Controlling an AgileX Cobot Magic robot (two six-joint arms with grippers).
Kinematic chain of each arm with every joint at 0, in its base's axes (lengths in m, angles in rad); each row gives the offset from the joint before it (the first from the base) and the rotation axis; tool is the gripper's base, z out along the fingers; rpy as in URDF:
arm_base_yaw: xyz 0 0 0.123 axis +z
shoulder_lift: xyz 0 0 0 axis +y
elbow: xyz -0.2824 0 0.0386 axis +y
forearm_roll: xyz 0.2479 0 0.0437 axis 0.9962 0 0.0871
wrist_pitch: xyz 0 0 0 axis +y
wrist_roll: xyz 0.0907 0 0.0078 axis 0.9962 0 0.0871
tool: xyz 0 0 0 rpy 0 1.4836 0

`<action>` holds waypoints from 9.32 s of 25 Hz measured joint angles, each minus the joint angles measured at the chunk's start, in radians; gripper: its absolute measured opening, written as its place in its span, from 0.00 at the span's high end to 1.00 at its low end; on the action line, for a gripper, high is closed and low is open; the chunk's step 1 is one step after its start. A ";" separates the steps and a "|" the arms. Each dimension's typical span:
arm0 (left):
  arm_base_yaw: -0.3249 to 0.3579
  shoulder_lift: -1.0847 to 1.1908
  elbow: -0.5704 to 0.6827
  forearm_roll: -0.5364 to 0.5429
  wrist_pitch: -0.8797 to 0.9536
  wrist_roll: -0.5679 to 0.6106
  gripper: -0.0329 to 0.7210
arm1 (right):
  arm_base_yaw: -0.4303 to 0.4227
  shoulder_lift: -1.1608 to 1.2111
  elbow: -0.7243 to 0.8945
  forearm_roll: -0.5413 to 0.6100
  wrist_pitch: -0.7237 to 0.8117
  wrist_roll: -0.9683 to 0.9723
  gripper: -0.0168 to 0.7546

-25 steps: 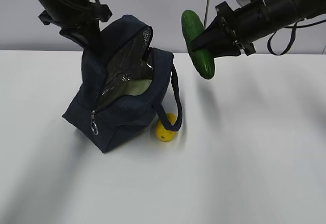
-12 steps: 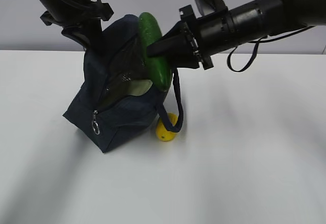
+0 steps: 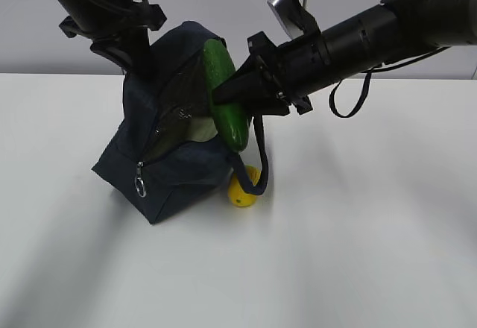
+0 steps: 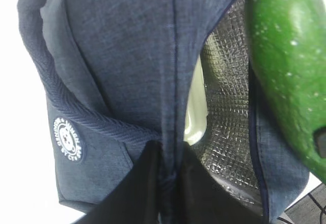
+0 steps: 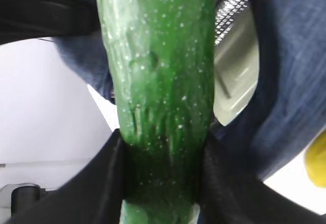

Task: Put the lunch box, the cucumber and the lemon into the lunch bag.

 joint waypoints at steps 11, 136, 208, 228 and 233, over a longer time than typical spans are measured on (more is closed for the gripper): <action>0.000 0.000 0.000 -0.008 0.000 0.000 0.93 | 0.008 0.043 0.018 0.061 -0.116 0.041 0.63; 0.140 0.043 -0.003 0.078 -0.011 0.009 0.93 | 0.095 0.187 0.000 -0.438 -0.292 0.422 0.50; 0.140 0.043 -0.003 -0.125 -0.011 0.127 0.93 | 0.119 0.098 -0.152 0.183 -0.336 -0.199 0.56; 0.140 0.043 -0.003 -0.127 -0.011 0.135 0.93 | 0.121 0.098 -0.152 0.182 -0.317 -0.211 0.45; 0.140 0.043 -0.003 -0.127 -0.011 0.136 0.93 | 0.121 0.098 -0.152 0.182 -0.299 -0.225 0.41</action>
